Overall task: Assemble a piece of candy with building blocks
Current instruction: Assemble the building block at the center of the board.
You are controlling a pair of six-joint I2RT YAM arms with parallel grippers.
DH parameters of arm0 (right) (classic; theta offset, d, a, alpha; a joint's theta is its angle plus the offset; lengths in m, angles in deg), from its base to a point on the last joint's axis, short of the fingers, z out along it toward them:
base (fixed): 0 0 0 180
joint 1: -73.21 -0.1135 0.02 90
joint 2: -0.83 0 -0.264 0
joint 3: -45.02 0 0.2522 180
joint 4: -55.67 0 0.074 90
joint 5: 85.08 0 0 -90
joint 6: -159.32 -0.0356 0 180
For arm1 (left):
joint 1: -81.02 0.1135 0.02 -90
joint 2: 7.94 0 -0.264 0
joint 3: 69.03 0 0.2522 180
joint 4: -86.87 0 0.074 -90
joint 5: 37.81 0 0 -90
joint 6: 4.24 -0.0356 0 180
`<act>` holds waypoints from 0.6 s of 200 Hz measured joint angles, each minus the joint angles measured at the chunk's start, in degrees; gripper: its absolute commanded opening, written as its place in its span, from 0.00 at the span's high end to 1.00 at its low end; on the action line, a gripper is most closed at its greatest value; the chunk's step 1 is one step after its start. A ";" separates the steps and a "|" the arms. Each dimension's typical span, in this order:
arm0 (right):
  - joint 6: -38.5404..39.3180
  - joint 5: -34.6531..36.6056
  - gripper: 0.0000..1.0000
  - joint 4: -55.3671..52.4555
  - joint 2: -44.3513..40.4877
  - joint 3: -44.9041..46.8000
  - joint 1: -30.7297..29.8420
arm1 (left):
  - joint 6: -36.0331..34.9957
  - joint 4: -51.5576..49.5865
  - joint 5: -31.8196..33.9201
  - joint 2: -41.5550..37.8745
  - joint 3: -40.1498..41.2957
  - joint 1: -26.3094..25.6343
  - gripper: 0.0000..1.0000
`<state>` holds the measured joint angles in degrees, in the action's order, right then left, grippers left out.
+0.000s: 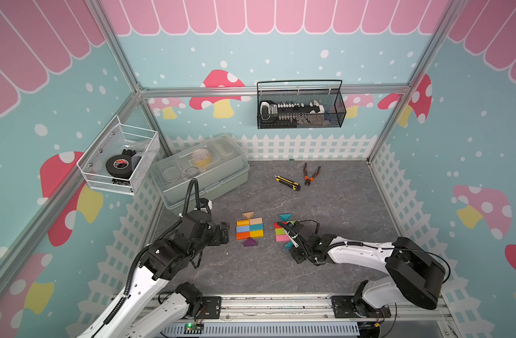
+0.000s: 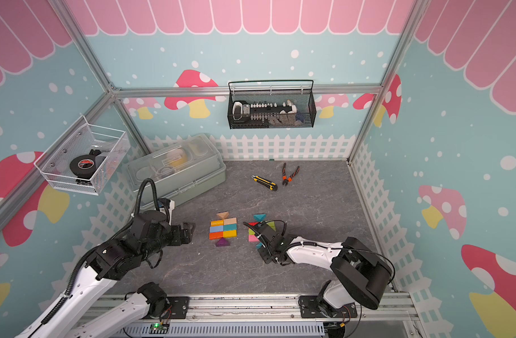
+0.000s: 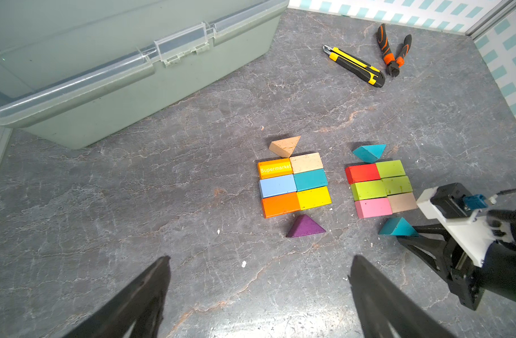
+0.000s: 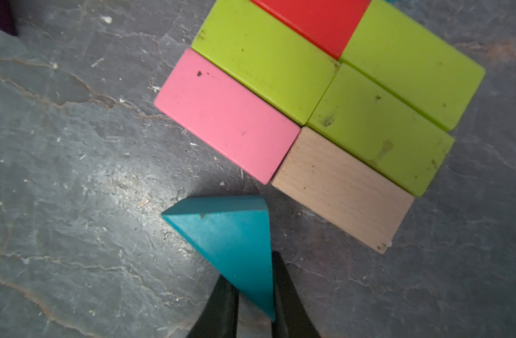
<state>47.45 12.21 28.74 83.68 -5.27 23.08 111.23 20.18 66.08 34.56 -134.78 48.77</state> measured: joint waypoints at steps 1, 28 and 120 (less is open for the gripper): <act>0.00 0.02 0.80 -0.02 0.00 0.00 0.00 | 0.00 0.00 0.00 0.02 0.00 0.00 0.05; -0.04 0.63 0.80 -0.07 0.00 0.00 0.57 | 0.00 0.00 -0.02 0.11 0.00 0.00 0.06; 0.07 0.70 0.80 -0.46 -1.73 0.24 1.14 | 0.00 0.02 -0.20 0.70 0.00 0.09 0.06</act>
<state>47.52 12.90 28.28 81.96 -5.03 24.22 111.23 20.20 65.88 35.26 -134.78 48.86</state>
